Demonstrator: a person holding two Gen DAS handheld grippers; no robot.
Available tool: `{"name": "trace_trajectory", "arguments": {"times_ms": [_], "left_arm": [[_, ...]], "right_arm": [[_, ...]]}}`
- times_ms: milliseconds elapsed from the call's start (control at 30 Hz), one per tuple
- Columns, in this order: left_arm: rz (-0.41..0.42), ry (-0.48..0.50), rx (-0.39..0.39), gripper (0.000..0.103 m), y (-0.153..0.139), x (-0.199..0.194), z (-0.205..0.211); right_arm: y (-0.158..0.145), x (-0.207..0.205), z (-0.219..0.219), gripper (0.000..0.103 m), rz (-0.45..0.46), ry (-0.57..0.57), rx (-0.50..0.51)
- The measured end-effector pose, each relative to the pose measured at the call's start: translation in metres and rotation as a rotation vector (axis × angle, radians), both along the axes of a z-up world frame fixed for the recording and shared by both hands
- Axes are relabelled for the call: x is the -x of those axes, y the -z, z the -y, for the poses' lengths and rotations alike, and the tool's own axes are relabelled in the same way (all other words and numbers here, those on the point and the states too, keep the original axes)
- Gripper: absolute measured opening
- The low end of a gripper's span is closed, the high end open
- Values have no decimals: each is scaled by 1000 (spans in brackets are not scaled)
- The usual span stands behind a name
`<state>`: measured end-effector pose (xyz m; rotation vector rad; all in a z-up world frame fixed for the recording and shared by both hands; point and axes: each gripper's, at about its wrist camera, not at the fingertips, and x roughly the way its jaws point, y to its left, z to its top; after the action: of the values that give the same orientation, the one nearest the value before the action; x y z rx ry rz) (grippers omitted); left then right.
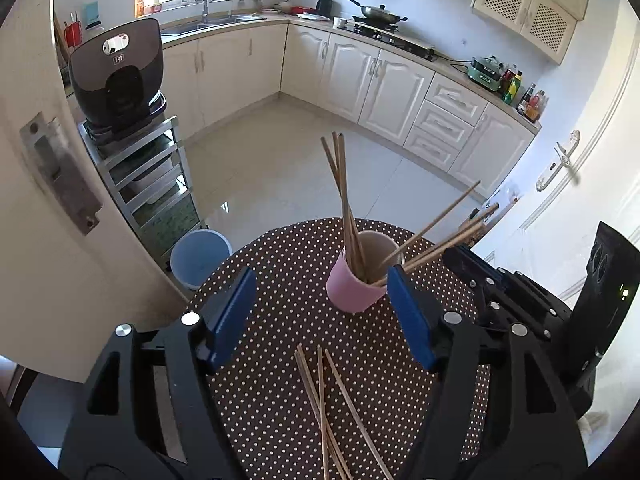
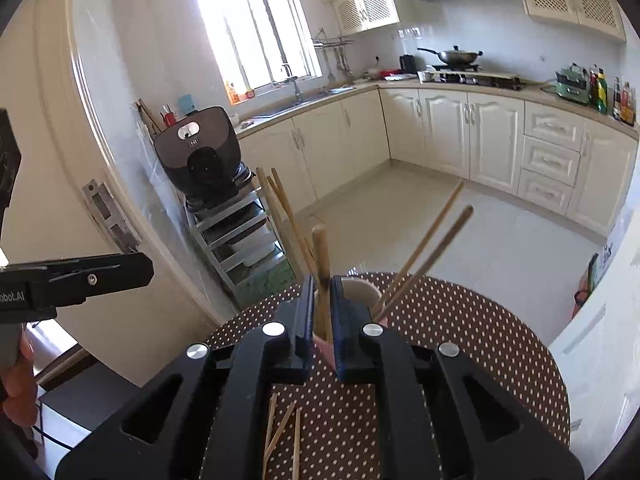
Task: Organize utensils
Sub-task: 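Open the left tool over the pink cup while the right tool opens too, then grasp a table chopstick with the right tool while the left tool grasps another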
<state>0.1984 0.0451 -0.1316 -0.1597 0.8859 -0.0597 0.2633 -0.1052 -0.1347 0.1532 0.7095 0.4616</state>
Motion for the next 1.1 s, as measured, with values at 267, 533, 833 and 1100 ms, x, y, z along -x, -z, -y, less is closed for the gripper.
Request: {"name": "trace_trajectory", "arguments": {"times_ms": [267, 533, 833, 1100], "left_arm": [[-48, 20, 40, 70, 21, 19, -10], [-161, 12, 93, 70, 67, 29, -22], [-255, 16, 111, 70, 109, 32, -27], [-327, -11, 103, 70, 139, 30, -31]], "right_arm": [[-7, 32, 12, 34, -25, 46, -1], [35, 49, 5, 34, -181, 15, 57], [89, 48, -29, 34, -338, -76, 119], [143, 34, -59, 34, -530, -171, 155]]}}
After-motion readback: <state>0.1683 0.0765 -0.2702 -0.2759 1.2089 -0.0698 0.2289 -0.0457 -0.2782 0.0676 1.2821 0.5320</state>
